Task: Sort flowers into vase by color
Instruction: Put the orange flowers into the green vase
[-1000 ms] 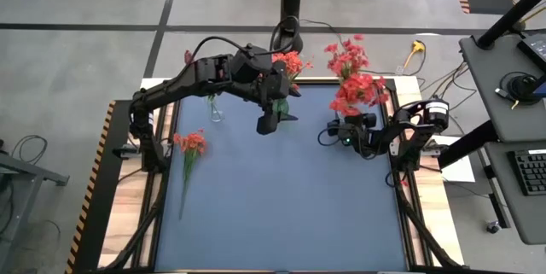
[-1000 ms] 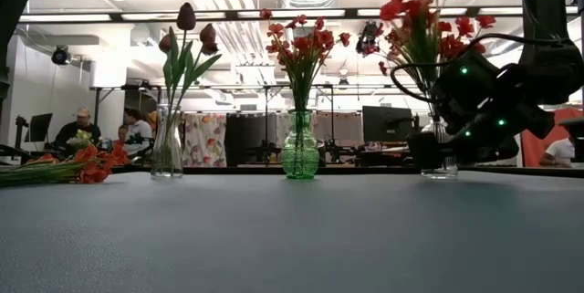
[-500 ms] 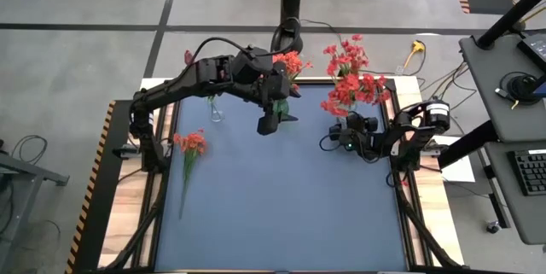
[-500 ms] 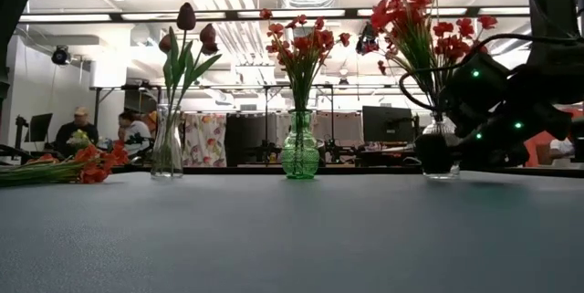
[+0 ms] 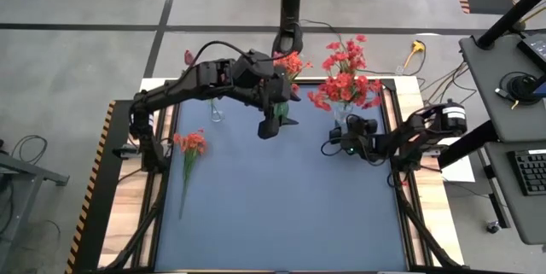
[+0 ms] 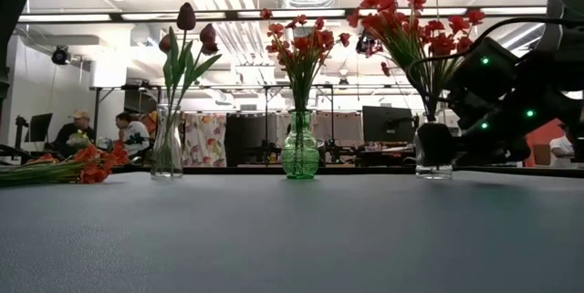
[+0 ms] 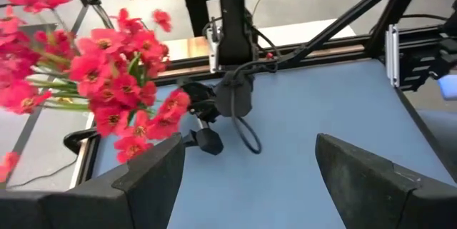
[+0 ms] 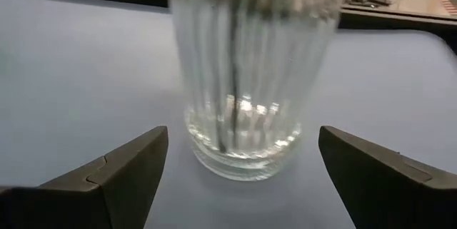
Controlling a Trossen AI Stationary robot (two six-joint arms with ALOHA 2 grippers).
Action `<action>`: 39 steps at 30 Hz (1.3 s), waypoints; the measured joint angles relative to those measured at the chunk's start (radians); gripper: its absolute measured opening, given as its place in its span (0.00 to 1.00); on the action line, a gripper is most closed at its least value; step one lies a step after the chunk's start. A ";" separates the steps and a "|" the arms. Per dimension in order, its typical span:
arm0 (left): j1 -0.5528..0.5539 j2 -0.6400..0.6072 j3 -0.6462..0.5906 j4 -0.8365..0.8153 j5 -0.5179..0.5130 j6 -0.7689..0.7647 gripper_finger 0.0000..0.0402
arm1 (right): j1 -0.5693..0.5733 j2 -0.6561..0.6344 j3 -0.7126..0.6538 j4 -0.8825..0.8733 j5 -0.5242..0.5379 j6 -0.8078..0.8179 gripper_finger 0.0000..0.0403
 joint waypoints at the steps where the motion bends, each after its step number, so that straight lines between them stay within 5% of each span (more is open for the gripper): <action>1: -0.006 0.000 0.000 0.000 0.000 0.000 0.74 | 0.000 -0.013 0.000 -0.030 0.001 0.010 0.88; 16: -0.095 0.000 0.000 -0.091 -0.171 -0.069 0.74 | 0.029 -0.338 0.008 -0.558 -0.060 0.147 0.88; 23: -0.145 -0.001 -0.008 -0.247 -0.261 -0.169 0.74 | 0.029 -0.483 0.010 -0.725 -0.300 0.147 0.88; 28: -0.189 -0.010 -0.104 -0.332 -0.277 -0.244 0.74 | 0.062 -0.532 0.011 -0.795 -0.442 0.175 0.88; 39: -0.284 -0.107 -0.344 -0.579 -0.294 -0.507 0.74 | 0.281 -0.592 0.018 -0.904 -0.482 0.358 0.88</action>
